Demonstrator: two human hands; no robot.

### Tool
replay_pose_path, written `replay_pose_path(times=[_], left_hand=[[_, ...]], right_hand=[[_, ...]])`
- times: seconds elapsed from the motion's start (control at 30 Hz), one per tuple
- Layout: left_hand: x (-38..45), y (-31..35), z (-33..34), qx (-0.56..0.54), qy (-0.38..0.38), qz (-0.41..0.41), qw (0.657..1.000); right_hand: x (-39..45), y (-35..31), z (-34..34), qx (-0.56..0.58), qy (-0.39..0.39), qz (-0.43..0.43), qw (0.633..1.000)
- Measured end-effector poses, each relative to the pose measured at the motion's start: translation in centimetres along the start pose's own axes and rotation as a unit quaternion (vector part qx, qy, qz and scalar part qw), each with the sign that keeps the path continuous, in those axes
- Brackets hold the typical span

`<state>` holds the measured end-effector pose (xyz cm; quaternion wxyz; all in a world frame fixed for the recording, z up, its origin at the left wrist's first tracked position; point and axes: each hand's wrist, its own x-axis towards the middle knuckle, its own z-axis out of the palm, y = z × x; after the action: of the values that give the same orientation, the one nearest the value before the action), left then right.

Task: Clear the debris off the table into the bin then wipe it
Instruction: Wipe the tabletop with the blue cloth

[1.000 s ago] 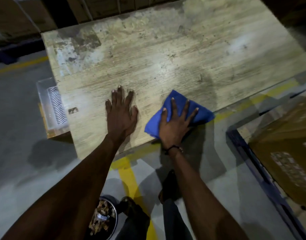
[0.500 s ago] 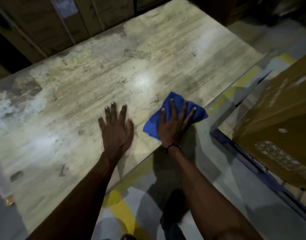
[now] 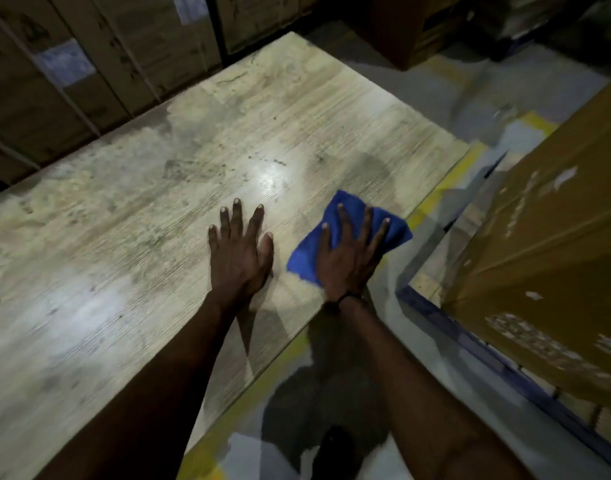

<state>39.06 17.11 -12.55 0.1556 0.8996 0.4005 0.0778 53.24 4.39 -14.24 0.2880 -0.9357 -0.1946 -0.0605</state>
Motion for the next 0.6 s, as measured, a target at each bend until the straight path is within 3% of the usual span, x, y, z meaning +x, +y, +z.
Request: replay_pose_path(times=[0.13, 0.37, 0.6], left_hand=[[3.3, 2.2, 1.4, 0.006, 0.011, -0.006, 1.000], [10.3, 7.4, 2.2, -0.011, -0.023, 0.053, 0.998], [15.6, 10.8, 4.2, -0.020, -0.027, 0.098, 0.995]], right_hand=[[5.7, 2.0, 0.4, -0.016, 0.012, 0.016, 1.000], [0.7, 1.0, -0.6, 0.005, -0.029, -0.027, 0.999], [17.5, 7.0, 0.6, -0.022, 0.026, 0.034, 0.999]])
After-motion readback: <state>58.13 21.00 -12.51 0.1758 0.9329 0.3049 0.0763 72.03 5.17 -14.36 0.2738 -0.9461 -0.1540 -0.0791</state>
